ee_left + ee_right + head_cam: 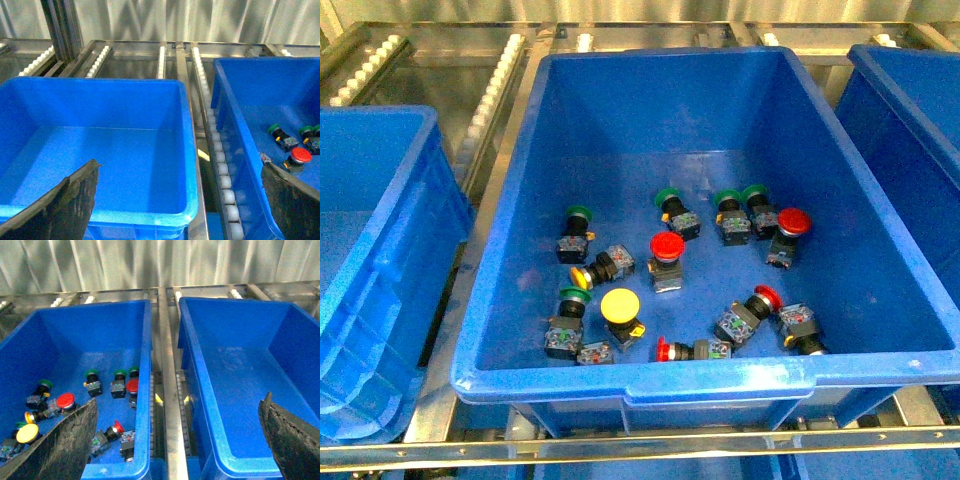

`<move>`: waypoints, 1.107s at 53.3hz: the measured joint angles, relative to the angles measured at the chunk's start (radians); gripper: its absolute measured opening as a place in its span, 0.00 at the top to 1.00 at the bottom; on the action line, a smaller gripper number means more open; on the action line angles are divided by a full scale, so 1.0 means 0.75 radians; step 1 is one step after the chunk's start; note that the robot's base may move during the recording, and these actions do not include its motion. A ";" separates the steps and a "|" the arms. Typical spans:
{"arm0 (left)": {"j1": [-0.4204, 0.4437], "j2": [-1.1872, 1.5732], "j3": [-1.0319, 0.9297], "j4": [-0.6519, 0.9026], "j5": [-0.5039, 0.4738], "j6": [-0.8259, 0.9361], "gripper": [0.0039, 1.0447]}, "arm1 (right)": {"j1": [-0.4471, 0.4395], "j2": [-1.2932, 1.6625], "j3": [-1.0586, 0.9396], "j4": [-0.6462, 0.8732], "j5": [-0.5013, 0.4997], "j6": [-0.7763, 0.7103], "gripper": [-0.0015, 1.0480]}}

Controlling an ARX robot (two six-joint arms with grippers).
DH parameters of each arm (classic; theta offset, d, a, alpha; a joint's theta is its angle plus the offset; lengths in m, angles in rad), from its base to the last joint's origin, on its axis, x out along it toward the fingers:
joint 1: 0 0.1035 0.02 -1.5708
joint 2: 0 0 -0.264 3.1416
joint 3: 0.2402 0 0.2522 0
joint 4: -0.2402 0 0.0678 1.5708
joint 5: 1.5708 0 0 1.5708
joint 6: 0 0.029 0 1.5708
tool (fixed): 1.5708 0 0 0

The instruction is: Pick red and yellow buttons and place in box

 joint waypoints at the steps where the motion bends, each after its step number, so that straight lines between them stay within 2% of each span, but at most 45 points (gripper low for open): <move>1: 0.013 0.035 0.013 -0.046 0.036 0.009 0.07 | 0.000 0.000 0.000 0.000 0.000 0.000 0.07; 4: 0.059 0.220 0.134 -0.298 0.208 0.058 0.07 | 0.000 0.000 0.000 -0.001 0.002 -0.001 0.07; 6: 0.072 0.328 0.174 -0.322 0.250 0.087 0.07 | 0.000 0.000 0.000 -0.001 -0.002 0.000 0.07; 13: 0.091 0.658 0.254 -0.190 0.309 0.188 0.07 | 0.000 0.000 0.000 -0.001 -0.001 0.000 0.07; 25: 0.089 0.994 0.349 0.048 0.382 0.404 0.07 | 0.000 0.000 0.000 -0.001 -0.001 0.000 0.07; 33: -0.026 1.232 0.438 0.219 0.404 0.618 0.07 | 0.000 0.000 0.000 -0.001 -0.001 0.000 0.07; 41: -0.273 1.562 0.628 0.308 0.369 0.885 0.07 | 0.000 0.000 0.000 -0.001 -0.001 0.000 0.07; 46: -0.364 1.683 0.701 0.358 0.336 0.960 0.07 | 0.000 0.000 0.000 -0.001 -0.001 0.000 0.07; 59: -0.429 2.071 0.908 0.451 0.231 1.004 0.07 | 0.000 0.000 0.000 -0.001 -0.001 0.000 0.07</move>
